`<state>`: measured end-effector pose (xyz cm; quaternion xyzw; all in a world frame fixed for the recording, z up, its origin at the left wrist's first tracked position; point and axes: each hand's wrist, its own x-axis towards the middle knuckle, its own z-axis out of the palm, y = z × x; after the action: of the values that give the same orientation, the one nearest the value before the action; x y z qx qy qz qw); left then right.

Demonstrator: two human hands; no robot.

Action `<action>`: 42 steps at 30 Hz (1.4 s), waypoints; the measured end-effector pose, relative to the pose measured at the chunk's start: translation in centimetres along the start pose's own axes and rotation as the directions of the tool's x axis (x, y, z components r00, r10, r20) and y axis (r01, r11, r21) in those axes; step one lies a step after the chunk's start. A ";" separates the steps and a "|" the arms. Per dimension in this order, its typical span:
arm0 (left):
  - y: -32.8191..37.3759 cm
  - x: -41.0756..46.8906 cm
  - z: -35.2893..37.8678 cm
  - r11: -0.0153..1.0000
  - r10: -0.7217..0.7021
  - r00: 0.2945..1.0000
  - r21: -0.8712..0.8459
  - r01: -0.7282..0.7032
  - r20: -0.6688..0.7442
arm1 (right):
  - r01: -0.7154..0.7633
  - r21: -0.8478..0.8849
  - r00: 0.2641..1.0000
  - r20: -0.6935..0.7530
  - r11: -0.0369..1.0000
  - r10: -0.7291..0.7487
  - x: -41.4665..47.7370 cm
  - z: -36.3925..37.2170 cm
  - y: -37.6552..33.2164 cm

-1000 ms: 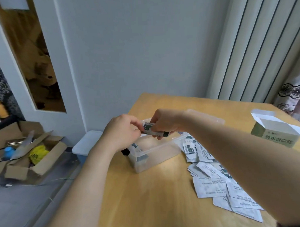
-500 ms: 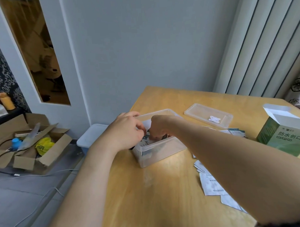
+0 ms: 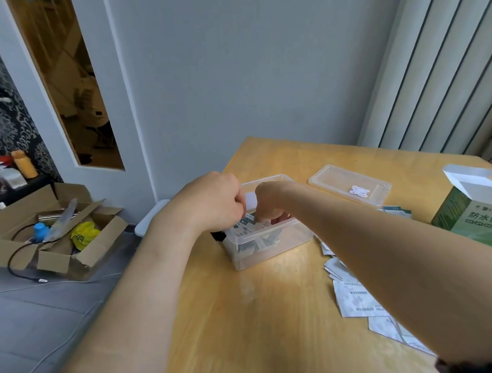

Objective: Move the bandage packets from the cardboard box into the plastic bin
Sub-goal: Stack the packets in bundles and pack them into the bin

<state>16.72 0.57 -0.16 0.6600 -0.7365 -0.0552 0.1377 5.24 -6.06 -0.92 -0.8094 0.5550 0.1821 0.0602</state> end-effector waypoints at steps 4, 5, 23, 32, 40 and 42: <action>0.5 0.1 0.6 0.989 -0.018 0.987 0.150 -0.007 0.161 | 0.034 -0.110 0.999 -0.008 0.993 -0.036 -0.2 -0.2 -0.1; 0.6 0.2 0.8 0.986 -0.023 0.983 0.169 -0.009 0.185 | 0.042 -0.130 0.999 -0.010 0.991 -0.044 -0.2 -0.2 -0.1; 1.1 0.6 1.1 0.975 -0.065 0.957 0.220 0.002 0.284 | 0.147 -0.018 0.987 0.069 0.989 -0.145 0.1 0.4 -1.1; 0.7 0.9 1.2 0.979 -0.094 0.951 0.199 0.035 0.294 | 0.067 -0.043 0.993 -0.097 0.997 -0.071 0.6 0.7 0.0; 0.4 0.9 1.5 0.982 -0.089 0.954 0.185 0.036 0.286 | 0.102 0.070 0.994 -0.042 0.992 -0.099 0.6 0.6 -0.2; 0.4 0.9 1.4 0.985 -0.079 0.953 0.172 0.028 0.293 | 0.106 0.065 0.994 -0.040 0.992 -0.103 0.5 0.5 -0.2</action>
<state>15.85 -0.45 -1.32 0.6729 -0.7327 -0.0966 -0.0322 5.45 -6.24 -1.56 -0.8381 0.5186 0.1453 0.0865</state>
